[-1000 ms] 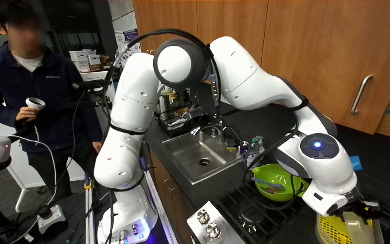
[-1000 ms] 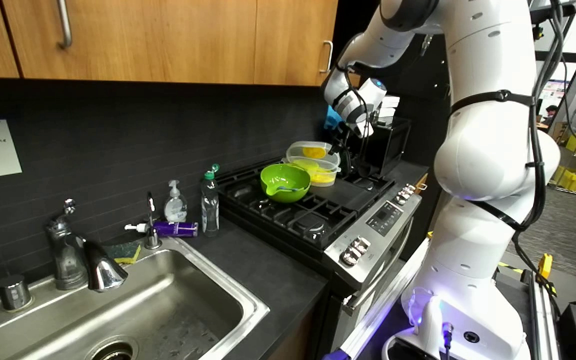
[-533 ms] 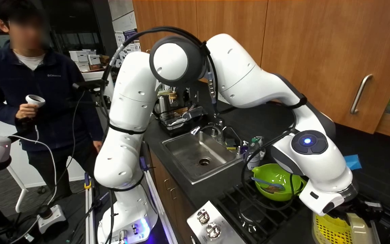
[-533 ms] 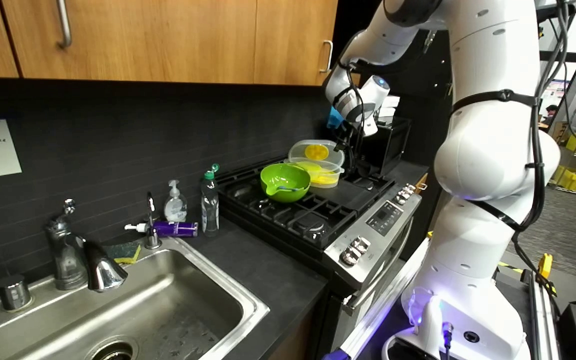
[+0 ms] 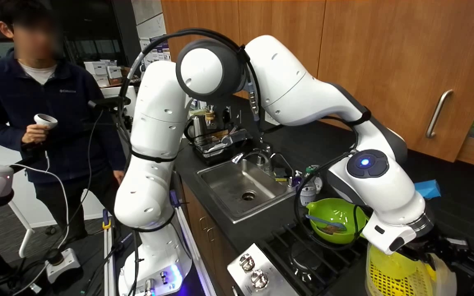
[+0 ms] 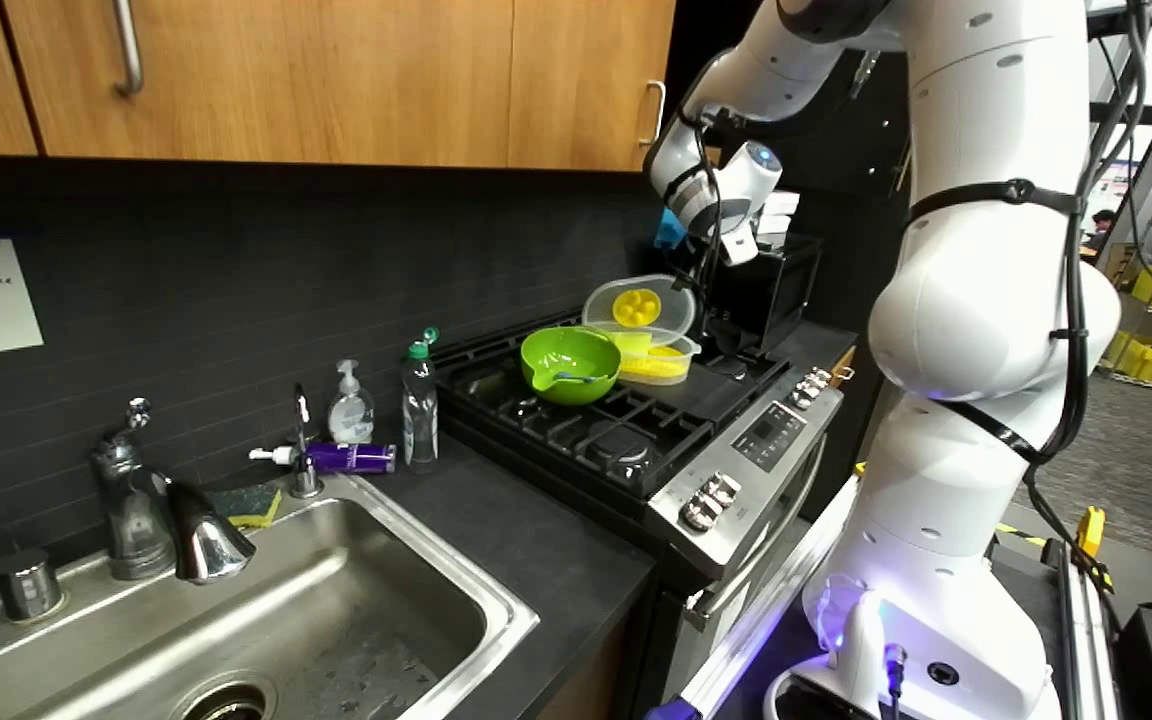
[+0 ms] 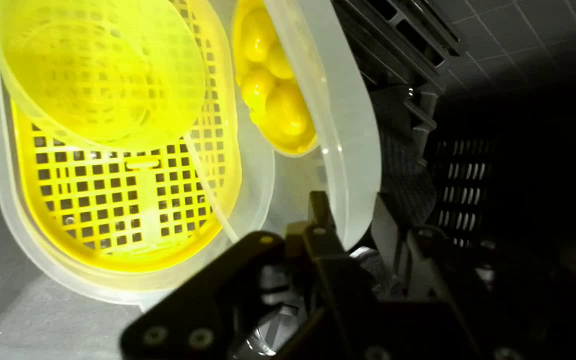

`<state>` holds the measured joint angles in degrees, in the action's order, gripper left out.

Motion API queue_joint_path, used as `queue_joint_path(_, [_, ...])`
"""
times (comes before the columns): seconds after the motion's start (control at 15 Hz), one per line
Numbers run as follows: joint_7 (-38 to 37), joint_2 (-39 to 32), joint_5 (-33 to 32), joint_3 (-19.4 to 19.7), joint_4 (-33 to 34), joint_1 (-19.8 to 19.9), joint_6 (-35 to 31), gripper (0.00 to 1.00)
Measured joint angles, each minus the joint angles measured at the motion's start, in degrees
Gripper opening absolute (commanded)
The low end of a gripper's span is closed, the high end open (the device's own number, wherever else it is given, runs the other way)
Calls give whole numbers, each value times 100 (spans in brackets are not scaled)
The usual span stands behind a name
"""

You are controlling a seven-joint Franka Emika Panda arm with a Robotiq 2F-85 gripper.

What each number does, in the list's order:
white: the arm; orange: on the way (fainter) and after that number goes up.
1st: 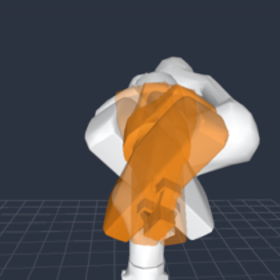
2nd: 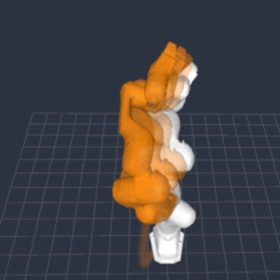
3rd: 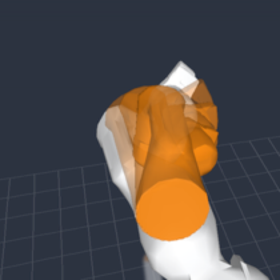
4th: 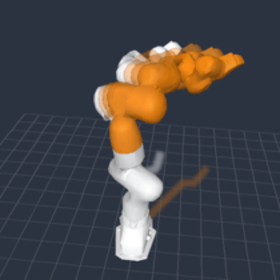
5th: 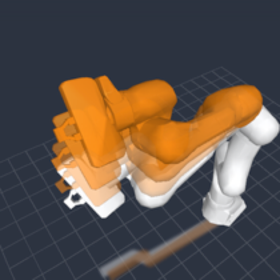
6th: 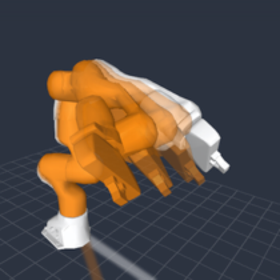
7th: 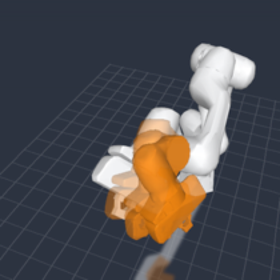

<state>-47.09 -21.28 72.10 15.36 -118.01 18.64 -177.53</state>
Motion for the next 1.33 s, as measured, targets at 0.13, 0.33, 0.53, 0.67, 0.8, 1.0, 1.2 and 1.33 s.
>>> queue_joint_path(0.13, [3,35,7,-17,0,0,-91,4])
queue_joint_path(0.33, [3,65,8,-20,1,-6,-209,3])
queue_joint_path(0.53, [2,79,8,-11,3,-13,-284,3])
queue_joint_path(0.67, [1,81,8,-8,2,-15,-303,1])
queue_joint_path(0.8, [-3,81,8,-7,-3,-27,-304,3])
queue_joint_path(1.0, [-9,86,8,-1,-3,-29,-306,3])
queue_joint_path(1.2, [-19,120,12,20,-3,-27,-327,3])
queue_joint_path(1.33, [-38,148,68,23,-2,-22,-466,3])
